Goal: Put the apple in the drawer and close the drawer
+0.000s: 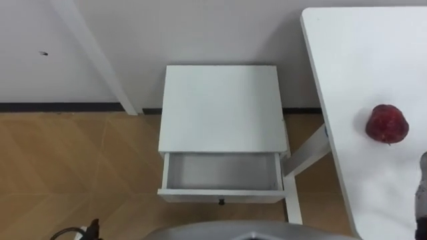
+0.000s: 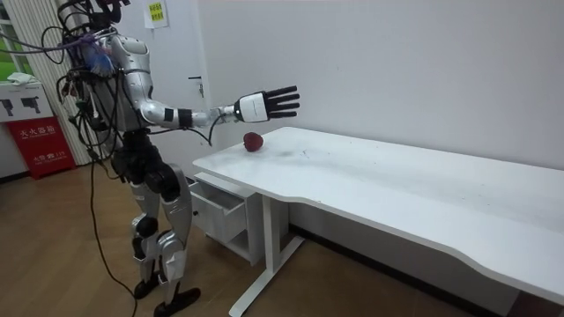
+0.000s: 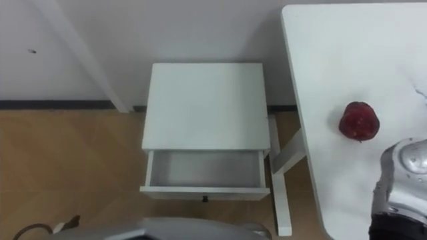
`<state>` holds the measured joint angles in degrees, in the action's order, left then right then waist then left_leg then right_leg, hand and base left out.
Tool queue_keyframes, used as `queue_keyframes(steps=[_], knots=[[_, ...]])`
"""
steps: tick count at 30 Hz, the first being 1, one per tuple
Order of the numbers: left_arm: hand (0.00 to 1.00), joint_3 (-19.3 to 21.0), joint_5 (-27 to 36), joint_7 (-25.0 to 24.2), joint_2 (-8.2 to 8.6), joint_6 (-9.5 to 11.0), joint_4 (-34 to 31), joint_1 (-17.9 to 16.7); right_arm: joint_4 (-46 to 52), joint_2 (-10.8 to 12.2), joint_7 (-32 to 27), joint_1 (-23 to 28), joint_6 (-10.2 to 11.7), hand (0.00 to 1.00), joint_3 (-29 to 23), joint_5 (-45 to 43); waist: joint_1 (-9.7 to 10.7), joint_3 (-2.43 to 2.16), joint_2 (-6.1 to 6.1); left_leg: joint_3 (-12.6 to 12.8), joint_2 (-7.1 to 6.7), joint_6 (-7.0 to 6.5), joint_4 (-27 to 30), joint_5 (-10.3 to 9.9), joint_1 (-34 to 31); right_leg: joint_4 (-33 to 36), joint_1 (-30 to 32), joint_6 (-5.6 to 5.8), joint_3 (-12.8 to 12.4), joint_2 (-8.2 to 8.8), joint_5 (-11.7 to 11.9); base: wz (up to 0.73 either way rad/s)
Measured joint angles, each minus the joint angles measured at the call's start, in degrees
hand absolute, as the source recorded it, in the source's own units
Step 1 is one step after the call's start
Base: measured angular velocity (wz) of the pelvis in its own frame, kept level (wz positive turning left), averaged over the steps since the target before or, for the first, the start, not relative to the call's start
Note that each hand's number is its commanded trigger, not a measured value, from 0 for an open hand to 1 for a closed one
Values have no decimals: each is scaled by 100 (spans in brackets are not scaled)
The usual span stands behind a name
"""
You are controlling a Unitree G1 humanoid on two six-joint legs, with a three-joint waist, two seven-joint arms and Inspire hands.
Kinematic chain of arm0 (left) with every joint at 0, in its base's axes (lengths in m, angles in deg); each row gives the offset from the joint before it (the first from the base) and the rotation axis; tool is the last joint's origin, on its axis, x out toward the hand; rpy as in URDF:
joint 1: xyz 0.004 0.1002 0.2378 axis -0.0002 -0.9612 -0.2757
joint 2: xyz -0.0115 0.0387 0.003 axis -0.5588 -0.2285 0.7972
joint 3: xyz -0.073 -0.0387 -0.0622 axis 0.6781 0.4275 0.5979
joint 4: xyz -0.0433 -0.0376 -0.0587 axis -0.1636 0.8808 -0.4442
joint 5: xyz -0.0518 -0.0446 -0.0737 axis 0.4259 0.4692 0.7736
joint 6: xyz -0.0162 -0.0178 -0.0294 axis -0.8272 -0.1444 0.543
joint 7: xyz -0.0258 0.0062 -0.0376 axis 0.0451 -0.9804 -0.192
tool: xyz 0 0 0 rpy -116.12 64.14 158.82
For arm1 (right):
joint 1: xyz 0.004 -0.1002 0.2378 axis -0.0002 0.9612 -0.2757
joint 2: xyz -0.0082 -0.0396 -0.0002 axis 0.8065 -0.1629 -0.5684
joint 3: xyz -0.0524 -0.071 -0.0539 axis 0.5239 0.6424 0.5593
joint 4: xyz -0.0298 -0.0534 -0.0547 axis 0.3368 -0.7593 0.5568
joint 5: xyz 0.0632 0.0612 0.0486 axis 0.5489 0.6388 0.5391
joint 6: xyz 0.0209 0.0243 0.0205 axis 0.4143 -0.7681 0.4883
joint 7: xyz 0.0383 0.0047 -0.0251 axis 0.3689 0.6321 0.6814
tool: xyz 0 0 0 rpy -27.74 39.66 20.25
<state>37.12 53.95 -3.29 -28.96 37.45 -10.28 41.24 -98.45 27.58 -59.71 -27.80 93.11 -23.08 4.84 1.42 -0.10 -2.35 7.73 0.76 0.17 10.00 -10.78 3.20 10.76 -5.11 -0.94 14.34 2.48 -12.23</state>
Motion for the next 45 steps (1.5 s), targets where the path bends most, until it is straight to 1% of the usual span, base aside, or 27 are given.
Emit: queue_keyframes(steps=[3, 5, 8, 10, 12, 15, 17, 20, 23, 27, 29, 34, 37, 40, 42, 45], knots=[[0, -50, 46, -6, -2, -7, -1, -37, -1, 55, 385, 101, -82, 0, 160, -15, -10, 2, -3, 7, -9, 0, -14, 0, 12, -57, -34, 13, 0, -2, 12, 1], [0, -88, 47, -15, 2, -9, -1, -55, -3, 57, 606, 206, -92, 0, 241, -35, -12, 2, -6, 8, -20, 0, -37, 0, 41, -113, -79, 23, 0, -6, 22, 0], [0, -122, 47, -19, 2, -9, 0, -127, -40, 57, 918, 235, -96, 0, 396, -39, -7, 15, -21, 14, -30, 0, -43, 0, 45, -117, -77, 24, 0, -20, 22, 0], [0, -134, 47, -15, 3, -3, 4, -95, -157, 59, 1115, 245, -96, 0, 456, -99, -5, 22, -35, 13, -29, 0, -60, 0, 49, -118, -79, 25, 0, -27, 23, 0], [0, -137, 48, 2, 3, 19, 4, -102, -371, 70, 1280, 244, -96, 0, 626, -226, -8, 23, -53, 13, -25, 0, -61, 0, 58, -115, -89, 26, 0, -22, 23, 0], [0, -175, 48, 2, 3, 44, 4, -106, -505, 182, 1464, 246, -139, 0, 671, -261, -10, 25, -70, 14, -23, 0, -63, 0, 54, -116, -88, 26, -1, -2, 24, 0], [0, -175, 47, 2, 4, 45, 3, -122, -507, 234, 1541, 256, -138, 0, 672, -485, -7, 23, -68, 19, -21, 0, -62, -1, 52, -116, -87, 26, -1, -1, 24, 0], [0, -186, 46, 2, 4, 45, 1, -121, -602, 239, 1624, 315, -138, 0, 789, -880, -6, 19, -86, 19, -19, 0, -60, -1, 54, -111, -88, 25, -7, 0, 25, 0], [0, -205, 46, -3, 4, 45, -1, -93, -762, 260, 1841, 352, -141, 0, 864, -1104, -3, 17, -68, 19, -19, 0, -56, -1, 52, -102, -88, 25, -6, 4, 34, 0], [0, -204, 46, -12, 4, 45, 0, -98, -762, 269, 2020, 394, -141, 0, 867, -1117, 2, 16, -33, 21, 3, -1, -44, -1, 52, -97, -91, 19, -8, -2, 62, 0], [0, -204, 46, -22, 4, 45, 0, -102, -762, 270, 2064, 402, -141, 0, 867, -1117, 3, 18, -30, 27, 30, -1, -36, -1, 52, -97, -92, 15, -14, -6, 68, 0], [0, -248, 49, -24, 0, 38, 0, -105, -763, 269, 2132, 403, -154, 0, 913, -1167, 13, 19, -31, 31, 33, -1, -28, -1, 49, -110, -97, 12, -40, -16, 71, 0], [0, -295, 51, -23, 0, 38, -1, -102, -777, 269, 2243, 410, -220, 0, 948, -1388, 19, 17, -48, 39, 35, -1, -35, -1, 53, -116, -95, 12, -73, -24, 71, -2], [0, -307, 50, -4, -2, 40, -6, -102, -1021, 269, 2249, 416, -227, 0, 1144, -1530, 1, 12, -75, 50, 43, 0, -35, -1, 57, -117, -92, 10, -164, -42, 72, -3], [0, -309, 50, 10, -2, 43, -8, -105, -1199, 274, 2281, 428, -227, 0, 1206, -1535, 8, 11, -72, 27, 43, 0, -34, -2, 56, -114, -93, 8, -163, -46, 75, 0], [0, -308, 42, 37, -2, 43, -33, -116, -1209, 286, 2290, 464, -191, 0, 1276, -1535, 36, 8, -57, 24, 50, 0, -28, -2, 38, -111, -75, 2, -156, -40, 79, 0]])
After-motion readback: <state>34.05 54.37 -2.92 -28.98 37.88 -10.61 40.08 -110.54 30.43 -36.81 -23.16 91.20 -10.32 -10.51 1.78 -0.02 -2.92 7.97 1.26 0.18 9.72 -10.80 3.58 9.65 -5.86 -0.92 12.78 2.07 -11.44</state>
